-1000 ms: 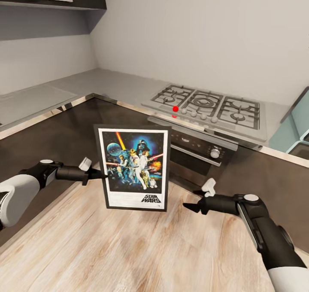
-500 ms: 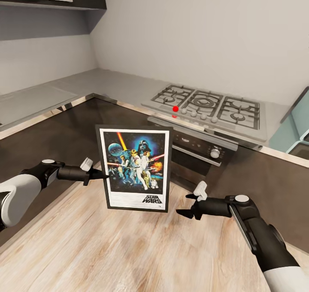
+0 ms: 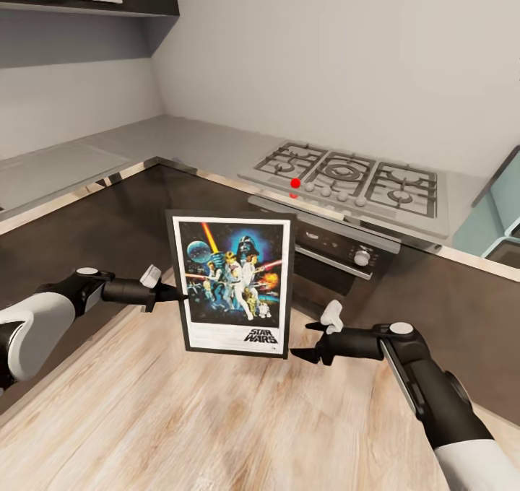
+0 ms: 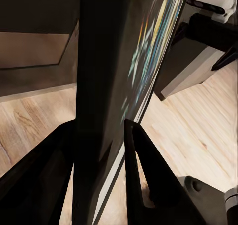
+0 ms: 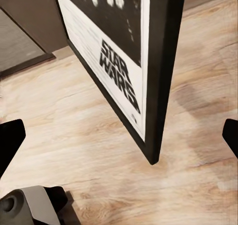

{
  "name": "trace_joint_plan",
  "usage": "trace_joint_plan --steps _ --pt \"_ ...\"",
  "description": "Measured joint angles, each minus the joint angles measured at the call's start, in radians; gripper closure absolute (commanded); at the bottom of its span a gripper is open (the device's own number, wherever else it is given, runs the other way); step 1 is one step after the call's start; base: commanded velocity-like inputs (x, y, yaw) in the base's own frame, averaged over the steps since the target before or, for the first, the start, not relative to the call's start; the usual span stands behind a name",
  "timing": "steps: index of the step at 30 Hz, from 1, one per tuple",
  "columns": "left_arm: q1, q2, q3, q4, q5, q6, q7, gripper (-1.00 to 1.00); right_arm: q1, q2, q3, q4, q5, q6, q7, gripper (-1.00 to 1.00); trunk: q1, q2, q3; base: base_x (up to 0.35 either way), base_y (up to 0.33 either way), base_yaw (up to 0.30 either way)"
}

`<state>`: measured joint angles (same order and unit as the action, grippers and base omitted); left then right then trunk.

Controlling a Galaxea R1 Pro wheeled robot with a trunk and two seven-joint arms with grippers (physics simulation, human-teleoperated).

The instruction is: Pick up the poster from the kitchen countertop and hang it on one of the wall nails in the kitchen.

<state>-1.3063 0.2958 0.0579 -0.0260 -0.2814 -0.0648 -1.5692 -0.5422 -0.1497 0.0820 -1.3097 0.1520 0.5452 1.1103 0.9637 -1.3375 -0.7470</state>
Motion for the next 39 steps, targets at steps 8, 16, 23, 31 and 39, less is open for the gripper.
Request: trace_joint_plan --steps 8,16,23,31,39 --pt "0.000 -0.013 0.000 0.000 0.000 -0.001 0.000 1.00 -0.002 0.001 0.000 0.017 0.000 -0.001 0.001 -1.00 0.000 0.000 0.000 0.000 0.000 0.000" --pt "0.000 -0.014 0.000 0.000 0.000 -0.001 0.000 1.00 -0.013 0.001 0.000 0.061 0.001 -0.057 0.000 -1.00 0.000 0.000 0.000 0.000 0.000 0.000" --pt "0.000 -0.014 0.001 0.000 0.000 -0.002 0.000 1.00 -0.047 0.001 -0.001 0.133 0.000 -0.086 0.001 -1.00 0.000 0.000 0.000 0.000 0.000 0.000" --pt "0.000 -0.014 0.001 0.000 0.000 -0.003 0.000 1.00 -0.052 0.001 -0.001 0.144 0.000 -0.089 0.001 -1.00 0.000 0.000 0.000 0.000 0.000 0.000" --pt "0.000 -0.014 0.001 0.000 0.000 -0.003 0.000 1.00 -0.053 0.001 -0.001 0.149 -0.008 -0.089 0.001 -1.00 0.000 0.000 0.000 0.000 0.000 0.000"
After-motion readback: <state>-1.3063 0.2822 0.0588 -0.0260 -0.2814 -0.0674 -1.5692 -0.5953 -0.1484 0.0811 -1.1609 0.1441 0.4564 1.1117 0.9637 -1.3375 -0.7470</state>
